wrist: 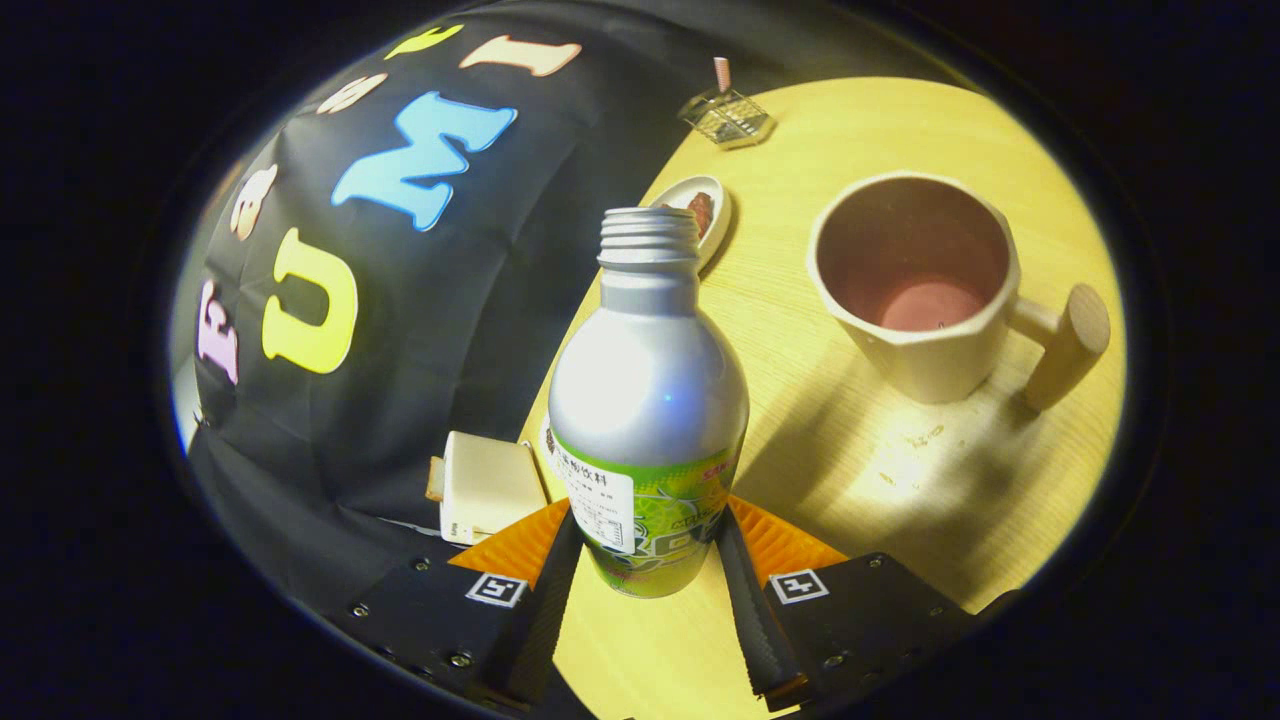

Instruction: Take the bottle from table, then pour the juice into the cup, finally place the bottle on the coaster

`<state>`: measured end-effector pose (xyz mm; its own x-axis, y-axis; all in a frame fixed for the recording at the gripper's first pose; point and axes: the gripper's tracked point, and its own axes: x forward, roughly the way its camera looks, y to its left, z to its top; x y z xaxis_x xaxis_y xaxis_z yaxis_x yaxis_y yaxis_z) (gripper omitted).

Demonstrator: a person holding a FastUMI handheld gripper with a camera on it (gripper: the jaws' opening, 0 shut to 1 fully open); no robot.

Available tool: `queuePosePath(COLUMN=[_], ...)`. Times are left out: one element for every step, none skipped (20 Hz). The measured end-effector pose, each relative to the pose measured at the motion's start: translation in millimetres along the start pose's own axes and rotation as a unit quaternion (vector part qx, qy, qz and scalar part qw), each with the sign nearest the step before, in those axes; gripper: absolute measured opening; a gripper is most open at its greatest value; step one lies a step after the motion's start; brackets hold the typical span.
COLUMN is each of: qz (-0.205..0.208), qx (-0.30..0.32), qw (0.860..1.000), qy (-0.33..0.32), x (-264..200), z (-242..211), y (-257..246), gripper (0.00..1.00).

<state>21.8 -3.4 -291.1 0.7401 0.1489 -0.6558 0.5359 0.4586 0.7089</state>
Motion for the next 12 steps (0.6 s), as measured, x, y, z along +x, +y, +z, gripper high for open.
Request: queuePosePath(qz=[-0.004,-0.009,-0.015,-0.017,-0.021,-0.021,-0.021,-0.022,-0.025,-0.029,-0.034,-0.04], qx=[-0.013,-0.026,-0.038,-0.049,-0.058,-0.068,-0.077,-0.086,-0.096,-0.107,-0.12,-0.134], qw=[1.0,1.0,0.999,0.998,0.998,0.997,0.996,0.995,0.993,0.992,0.99,0.987], qy=[-0.006,-0.014,-0.02,-0.028,-0.033,-0.041,-0.046,-0.052,-0.058,-0.064,-0.072,-0.081], x=[4,5,8,9,12,14,15,16,19,24,26,28], z=[2,3,5,6,7,8,9,10,12,12,16,18], y=[1,2,1,2,2,4,5,7,8,12,13,13], gripper=[0.73,0.74,0.73,0.73,0.73,0.73,0.73,0.73,0.73,0.73,0.73,0.73])
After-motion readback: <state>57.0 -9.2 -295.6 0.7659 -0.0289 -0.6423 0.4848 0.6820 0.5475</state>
